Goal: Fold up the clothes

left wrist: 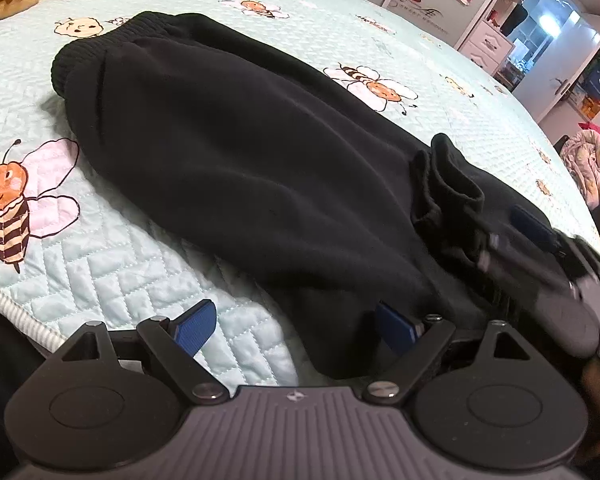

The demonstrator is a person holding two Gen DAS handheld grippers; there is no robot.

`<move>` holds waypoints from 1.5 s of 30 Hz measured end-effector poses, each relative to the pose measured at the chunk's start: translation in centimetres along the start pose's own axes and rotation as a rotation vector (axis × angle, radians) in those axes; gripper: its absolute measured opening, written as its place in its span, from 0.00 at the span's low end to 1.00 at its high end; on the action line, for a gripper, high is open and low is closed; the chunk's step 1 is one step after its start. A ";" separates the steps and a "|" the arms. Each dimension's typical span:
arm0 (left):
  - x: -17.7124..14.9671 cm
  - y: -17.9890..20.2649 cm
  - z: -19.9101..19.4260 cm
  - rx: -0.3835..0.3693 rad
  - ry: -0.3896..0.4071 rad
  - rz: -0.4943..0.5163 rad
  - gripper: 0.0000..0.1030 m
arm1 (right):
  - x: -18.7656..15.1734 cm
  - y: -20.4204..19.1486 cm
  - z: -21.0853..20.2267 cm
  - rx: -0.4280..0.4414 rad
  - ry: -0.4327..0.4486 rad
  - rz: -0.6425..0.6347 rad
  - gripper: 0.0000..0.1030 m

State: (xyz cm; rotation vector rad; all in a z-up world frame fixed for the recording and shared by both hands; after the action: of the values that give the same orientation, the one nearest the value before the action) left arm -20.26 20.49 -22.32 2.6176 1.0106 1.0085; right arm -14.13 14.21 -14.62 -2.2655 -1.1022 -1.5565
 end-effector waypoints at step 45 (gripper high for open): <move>0.2 -0.4 -0.8 0.002 0.017 -0.015 0.87 | -0.8 1.4 0.3 -0.007 0.044 0.127 0.40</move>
State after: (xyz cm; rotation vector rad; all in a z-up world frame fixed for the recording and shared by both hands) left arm -20.87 20.89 -21.72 2.6033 1.0339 1.0281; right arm -13.11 13.00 -15.13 -2.2468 -0.9240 -1.5540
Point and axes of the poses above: each gripper's, at about its wrist camera, not at the fingertips, and z roughly the way its jaws point, y to its right, x to its top, the point moved 4 cm from there along z, roughly the way its jaws point, and after that the axes turned 3 degrees about -x, right-handed, at the moved point
